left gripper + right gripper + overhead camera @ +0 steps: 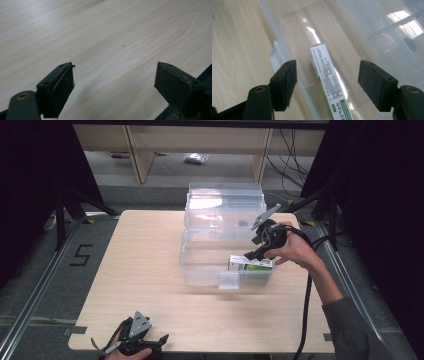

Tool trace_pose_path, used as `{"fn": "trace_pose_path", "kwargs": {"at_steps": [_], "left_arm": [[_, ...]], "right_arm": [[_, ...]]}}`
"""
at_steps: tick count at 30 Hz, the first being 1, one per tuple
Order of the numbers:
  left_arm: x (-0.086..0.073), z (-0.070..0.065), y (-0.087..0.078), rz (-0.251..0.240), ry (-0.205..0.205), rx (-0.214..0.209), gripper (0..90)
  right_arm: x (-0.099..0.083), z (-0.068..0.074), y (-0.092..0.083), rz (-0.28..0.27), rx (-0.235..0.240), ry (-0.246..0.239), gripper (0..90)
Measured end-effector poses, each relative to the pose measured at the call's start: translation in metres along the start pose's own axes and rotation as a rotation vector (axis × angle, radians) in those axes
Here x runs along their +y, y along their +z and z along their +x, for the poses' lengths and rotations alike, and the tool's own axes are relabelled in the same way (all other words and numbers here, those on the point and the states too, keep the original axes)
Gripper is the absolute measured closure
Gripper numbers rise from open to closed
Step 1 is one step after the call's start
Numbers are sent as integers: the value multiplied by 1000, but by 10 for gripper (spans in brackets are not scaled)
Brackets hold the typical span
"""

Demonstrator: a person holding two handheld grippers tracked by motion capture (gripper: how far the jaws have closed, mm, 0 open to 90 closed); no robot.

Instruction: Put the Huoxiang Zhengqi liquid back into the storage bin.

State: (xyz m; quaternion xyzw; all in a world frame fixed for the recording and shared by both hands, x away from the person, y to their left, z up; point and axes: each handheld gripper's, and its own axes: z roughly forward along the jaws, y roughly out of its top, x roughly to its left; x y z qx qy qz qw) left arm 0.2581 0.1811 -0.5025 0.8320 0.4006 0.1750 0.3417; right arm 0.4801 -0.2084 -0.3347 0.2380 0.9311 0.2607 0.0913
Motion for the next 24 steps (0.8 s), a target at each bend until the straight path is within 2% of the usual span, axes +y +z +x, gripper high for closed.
{"fn": "trace_pose_path", "kwargs": {"at_steps": [3,4,5,6,7,8,9,10,11,12,14,15,16,17,18,19,20,21,22,23,24], "left_arm": [[0,0,0,-1,2,1,152],[0,-2,2,-26,-24,5,151],[0,-1,2,-28,-24,6,151],[0,-1,2,-28,-26,5,151],[0,-1,2,-27,-27,3,151],[0,0,0,-1,1,0,151],[0,-2,2,-28,-27,5,151],[0,-2,2,-24,-25,2,151],[0,-1,1,-8,-8,-4,151],[0,-2,2,-25,-24,6,151],[0,0,1,-4,1,3,151],[0,-2,2,-29,-28,6,151],[-1,-2,2,-24,-24,3,151],[0,0,0,2,-2,0,151],[0,-1,2,-14,-14,6,151],[0,-2,2,-19,-23,20,151],[0,-3,2,-21,-30,17,151],[0,-2,1,-10,-18,8,151],[0,-1,0,2,-1,12,151],[0,-2,2,-21,-27,18,151],[0,-1,0,-7,-20,2,152]], "right_arm": [[-4,0,-1,-51,-1,20,318],[-6,1,0,-67,-10,19,317],[-8,2,-2,-59,-6,23,317],[-10,3,-1,-73,-8,18,313],[-11,5,-3,-63,-11,40,309],[-12,5,-2,-85,-16,30,307],[-13,6,-3,-97,-22,35,307],[-14,8,-4,-95,-12,47,307],[-15,8,-4,-105,-15,23,304],[-16,10,-5,-105,-23,32,301],[-19,13,-4,-132,-18,37,305],[-20,14,-4,-135,-13,35,304],[-21,17,-3,-141,-12,44,304],[-23,17,-2,-157,-16,34,303],[-24,18,-2,-155,-7,41,301],[-26,22,-2,-162,-3,78,301],[-27,21,-2,-167,-3,62,300],[-28,23,-1,-179,-6,53,298],[-29,26,0,-183,1,73,295],[-30,27,2,-200,4,62,293],[-30,29,1,-194,-4,65,293]]}}
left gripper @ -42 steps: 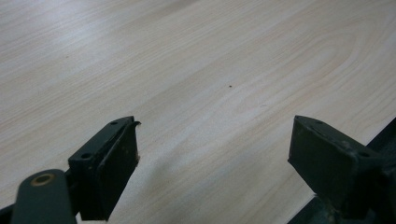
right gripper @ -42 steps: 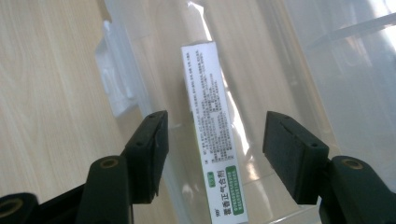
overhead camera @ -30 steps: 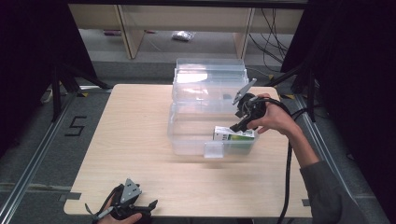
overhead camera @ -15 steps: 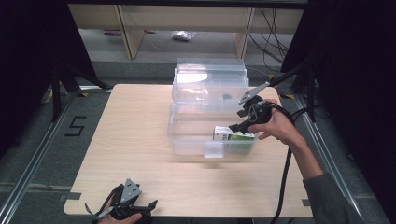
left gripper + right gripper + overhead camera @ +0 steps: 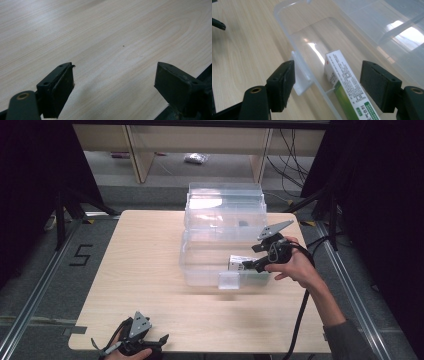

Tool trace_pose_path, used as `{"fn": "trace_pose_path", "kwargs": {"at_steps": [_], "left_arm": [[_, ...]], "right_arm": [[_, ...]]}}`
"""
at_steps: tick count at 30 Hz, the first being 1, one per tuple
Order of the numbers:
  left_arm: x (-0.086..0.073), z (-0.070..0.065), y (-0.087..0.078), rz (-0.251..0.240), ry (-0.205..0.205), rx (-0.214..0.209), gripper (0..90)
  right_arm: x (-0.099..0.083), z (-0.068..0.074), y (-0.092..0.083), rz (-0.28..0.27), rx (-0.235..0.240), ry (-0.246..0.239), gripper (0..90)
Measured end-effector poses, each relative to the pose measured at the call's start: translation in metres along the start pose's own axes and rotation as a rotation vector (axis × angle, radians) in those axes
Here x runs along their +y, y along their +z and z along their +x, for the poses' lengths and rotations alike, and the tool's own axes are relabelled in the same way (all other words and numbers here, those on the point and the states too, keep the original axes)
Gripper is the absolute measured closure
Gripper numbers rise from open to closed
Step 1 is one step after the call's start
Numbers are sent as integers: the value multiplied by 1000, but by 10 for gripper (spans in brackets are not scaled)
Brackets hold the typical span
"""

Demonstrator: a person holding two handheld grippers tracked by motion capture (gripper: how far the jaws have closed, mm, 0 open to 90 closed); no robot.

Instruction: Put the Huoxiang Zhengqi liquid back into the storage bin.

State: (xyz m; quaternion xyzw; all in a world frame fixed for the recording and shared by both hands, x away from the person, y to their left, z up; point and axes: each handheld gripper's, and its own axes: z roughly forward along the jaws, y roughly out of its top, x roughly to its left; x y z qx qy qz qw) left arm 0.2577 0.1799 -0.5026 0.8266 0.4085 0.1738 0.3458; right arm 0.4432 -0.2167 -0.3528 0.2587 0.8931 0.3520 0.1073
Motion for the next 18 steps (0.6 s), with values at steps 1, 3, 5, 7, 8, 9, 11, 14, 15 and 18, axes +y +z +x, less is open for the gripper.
{"fn": "trace_pose_path", "kwargs": {"at_steps": [1,3,5,7,8,9,11,14,15,18], "left_arm": [[1,2,-2,25,25,-3,151],[0,0,1,-2,-4,3,151],[0,0,1,-2,-4,5,152],[0,0,0,-3,-3,2,151],[0,0,0,0,-3,0,152],[0,0,1,-3,-4,5,152],[0,0,1,-3,-4,5,151],[0,1,-1,18,19,-7,152],[0,0,0,5,5,4,152],[0,0,0,2,0,4,151]], "right_arm": [[-1,2,0,-6,9,29,290],[-3,4,2,-28,14,4,288],[-5,7,2,-26,9,27,284],[-6,7,3,-38,3,8,283],[-7,8,1,-25,1,3,284],[-8,10,2,-34,0,6,283],[-9,12,1,-23,2,12,281],[-12,14,2,-24,-11,19,280],[-12,14,1,-15,-6,9,278],[-15,15,2,-29,-19,21,278]]}}
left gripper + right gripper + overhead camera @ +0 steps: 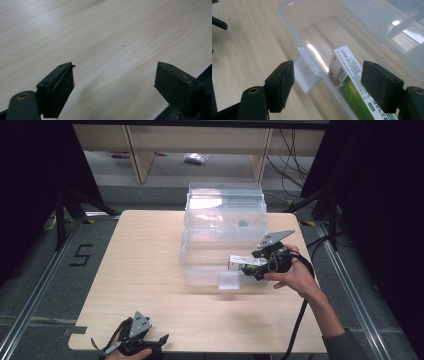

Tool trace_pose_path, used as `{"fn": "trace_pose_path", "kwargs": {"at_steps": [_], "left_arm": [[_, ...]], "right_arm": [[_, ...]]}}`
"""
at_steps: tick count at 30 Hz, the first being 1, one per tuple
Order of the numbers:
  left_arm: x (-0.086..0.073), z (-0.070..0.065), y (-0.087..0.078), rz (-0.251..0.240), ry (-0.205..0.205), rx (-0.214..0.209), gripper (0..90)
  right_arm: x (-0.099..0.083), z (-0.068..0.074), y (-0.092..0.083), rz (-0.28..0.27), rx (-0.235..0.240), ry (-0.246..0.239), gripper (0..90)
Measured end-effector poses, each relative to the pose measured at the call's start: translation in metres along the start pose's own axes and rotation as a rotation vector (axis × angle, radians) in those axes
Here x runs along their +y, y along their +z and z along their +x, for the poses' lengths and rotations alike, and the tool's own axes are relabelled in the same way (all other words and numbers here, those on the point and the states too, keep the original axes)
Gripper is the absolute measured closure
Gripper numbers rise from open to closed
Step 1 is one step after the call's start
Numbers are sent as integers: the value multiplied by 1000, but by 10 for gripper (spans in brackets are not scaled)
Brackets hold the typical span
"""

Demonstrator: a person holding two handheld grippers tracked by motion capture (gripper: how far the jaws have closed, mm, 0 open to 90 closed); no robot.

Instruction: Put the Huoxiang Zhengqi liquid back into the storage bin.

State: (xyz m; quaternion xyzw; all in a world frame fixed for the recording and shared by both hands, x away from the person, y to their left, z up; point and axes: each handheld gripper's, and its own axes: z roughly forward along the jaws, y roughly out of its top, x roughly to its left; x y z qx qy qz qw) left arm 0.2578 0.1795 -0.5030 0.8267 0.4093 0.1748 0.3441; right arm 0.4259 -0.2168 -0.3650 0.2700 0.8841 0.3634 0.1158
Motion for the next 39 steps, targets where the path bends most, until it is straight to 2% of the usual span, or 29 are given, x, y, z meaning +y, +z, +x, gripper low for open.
{"fn": "trace_pose_path", "kwargs": {"at_steps": [1,2,4,5,6,7,8,10,12,13,14,16,17,19,21,22,23,24,26,27,29,32,33,34,35,36,37,38,39], "left_arm": [[-1,-1,1,-18,-9,16,151],[-1,-1,1,-16,-9,13,151],[0,1,-1,11,18,-2,151],[0,2,-2,21,19,-9,152],[0,1,-1,9,19,10,151],[0,1,-1,9,19,10,151],[0,1,-1,5,11,-6,151],[0,1,-1,11,18,-3,151],[-1,-1,2,-19,-3,24,151],[0,-1,1,-14,-7,4,152],[0,1,-1,5,11,-6,152],[0,2,-2,23,23,-9,152],[0,0,0,-5,-2,-1,151],[0,0,0,-13,-5,4,151],[0,1,-1,9,18,-1,151],[0,1,-1,9,17,-1,151],[-1,0,1,-13,-2,1,151],[-1,-1,2,-24,-7,-1,151],[-1,-3,2,-43,-29,-12,151],[0,0,0,1,26,-10,151],[0,0,0,-2,32,-10,151],[0,0,0,-3,32,-9,152],[-1,-1,1,-13,22,-4,151],[0,-2,0,-12,17,-12,152],[0,-1,0,-5,29,-13,151],[-1,-4,2,-43,-15,-16,151],[-1,-4,2,-43,-15,-15,151],[-1,-4,3,-42,-16,-16,151],[-1,-2,3,-31,6,-7,151]], "right_arm": [[-1,1,0,12,3,-1,278],[-1,0,2,-10,-11,-26,276],[-3,2,0,9,-4,9,276],[-4,2,1,-6,-5,12,275],[-4,3,1,-4,-11,5,274],[-5,2,1,-4,-15,-22,273],[-6,4,2,-11,-5,2,273],[-7,4,2,-11,-1,-6,271],[-9,6,2,-18,4,20,267],[-9,6,2,-16,1,16,264],[-10,7,1,-24,2,7,263],[-11,9,2,-39,4,9,259],[-12,10,1,-37,1,13,257],[-14,13,1,-41,13,29,255],[-16,15,1,-65,7,23,248],[-17,16,0,-65,12,36,245],[-18,16,1,-79,-1,13,243],[-18,18,1,-68,11,30,239],[-20,19,2,-69,4,16,239],[-21,21,3,-65,16,31,239],[-21,22,4,-61,15,31,239],[-22,24,4,-55,19,42,239],[-22,24,5,-58,21,25,237],[-22,25,5,-60,21,36,238],[-23,26,5,-60,25,26,238],[-23,27,5,-50,22,42,237],[-24,27,7,-62,22,20,237],[-25,29,7,-53,24,39,238],[-25,28,8,-53,32,31,237]]}}
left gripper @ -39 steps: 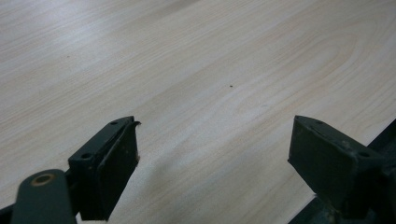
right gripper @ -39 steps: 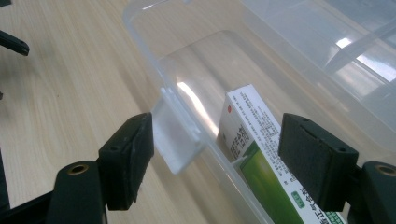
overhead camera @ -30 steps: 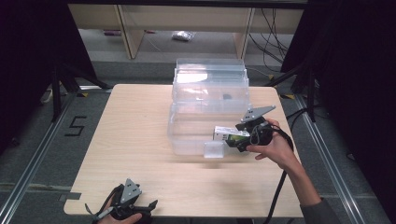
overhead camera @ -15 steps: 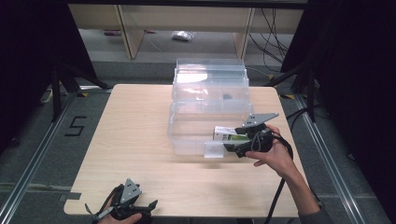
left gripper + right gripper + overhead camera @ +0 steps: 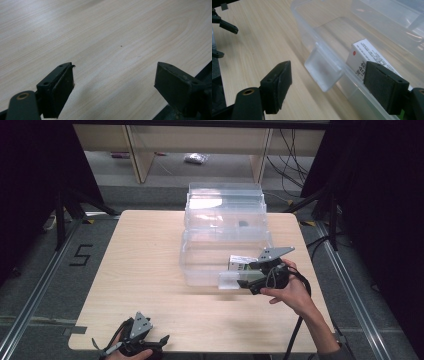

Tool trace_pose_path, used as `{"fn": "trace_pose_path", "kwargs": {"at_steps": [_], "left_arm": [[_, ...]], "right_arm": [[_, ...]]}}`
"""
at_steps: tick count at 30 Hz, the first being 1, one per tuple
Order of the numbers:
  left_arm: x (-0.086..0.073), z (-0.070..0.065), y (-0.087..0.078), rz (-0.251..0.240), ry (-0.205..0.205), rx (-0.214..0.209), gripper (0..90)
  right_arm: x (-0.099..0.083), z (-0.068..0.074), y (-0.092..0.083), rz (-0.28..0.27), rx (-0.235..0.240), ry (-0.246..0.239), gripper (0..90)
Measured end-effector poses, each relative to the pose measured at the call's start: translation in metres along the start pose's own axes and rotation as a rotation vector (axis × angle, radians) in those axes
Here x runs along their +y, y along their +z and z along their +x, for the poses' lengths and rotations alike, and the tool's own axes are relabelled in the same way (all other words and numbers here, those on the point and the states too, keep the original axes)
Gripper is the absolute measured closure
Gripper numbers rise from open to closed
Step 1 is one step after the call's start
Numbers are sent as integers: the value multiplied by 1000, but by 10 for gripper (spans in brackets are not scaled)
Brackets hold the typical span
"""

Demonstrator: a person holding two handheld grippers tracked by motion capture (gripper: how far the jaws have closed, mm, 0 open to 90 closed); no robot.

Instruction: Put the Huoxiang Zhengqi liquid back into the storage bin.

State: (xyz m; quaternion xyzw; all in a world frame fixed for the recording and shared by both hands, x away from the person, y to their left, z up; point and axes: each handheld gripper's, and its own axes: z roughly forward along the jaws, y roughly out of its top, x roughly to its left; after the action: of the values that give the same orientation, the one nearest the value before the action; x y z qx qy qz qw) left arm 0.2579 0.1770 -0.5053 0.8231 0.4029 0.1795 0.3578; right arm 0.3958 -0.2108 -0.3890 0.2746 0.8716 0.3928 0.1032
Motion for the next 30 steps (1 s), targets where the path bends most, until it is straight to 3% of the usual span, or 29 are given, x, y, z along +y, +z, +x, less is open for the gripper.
{"fn": "trace_pose_path", "kwargs": {"at_steps": [1,2,3,4,5,6,7,8,9,10,12,13,14,16,17,18,20,21,25,30], "left_arm": [[0,-1,0,-3,-12,-4,151],[0,1,-3,28,21,-2,152],[0,2,-3,30,26,-4,151],[0,1,-2,21,16,-2,152],[0,-2,0,-12,-22,-9,151],[0,2,-3,37,31,-3,151],[0,2,-3,35,30,-3,151],[0,-1,-1,-4,-12,-7,152],[0,-2,0,-12,-21,-9,151],[0,1,-3,24,16,-3,151],[0,1,-3,36,29,-3,152],[0,-2,0,-11,-22,-9,152],[0,-2,0,-11,-22,-9,152],[0,2,-4,36,31,-3,151],[0,2,-4,36,31,-2,151],[0,-1,-1,-3,-12,-9,151],[0,-1,-1,-1,-8,-7,152],[0,1,-4,32,28,-5,151],[0,2,-4,34,27,-3,151],[0,1,-3,21,18,-1,151]], "right_arm": [[0,0,0,-2,2,-6,238],[-1,1,1,-4,4,-6,237],[-1,2,1,3,5,-8,236],[-2,2,2,-4,9,-13,234],[-2,3,2,-5,12,-9,232],[-3,5,2,5,4,7,229],[-3,6,1,7,0,5,227],[-3,6,2,-6,3,-5,227],[-3,6,2,-8,-2,-24,223],[-3,8,2,-8,-6,-4,215],[-3,11,2,5,1,8,206],[-4,12,2,4,0,7,196],[-4,13,3,4,-4,11,187],[-5,15,3,9,-13,23,174],[-5,15,4,8,-15,-7,173],[-7,17,4,11,-9,13,172],[-8,18,7,16,-17,7,166],[-9,19,7,12,-15,2,166],[-13,22,10,8,-9,-7,166],[-19,27,11,17,-8,21,168]]}}
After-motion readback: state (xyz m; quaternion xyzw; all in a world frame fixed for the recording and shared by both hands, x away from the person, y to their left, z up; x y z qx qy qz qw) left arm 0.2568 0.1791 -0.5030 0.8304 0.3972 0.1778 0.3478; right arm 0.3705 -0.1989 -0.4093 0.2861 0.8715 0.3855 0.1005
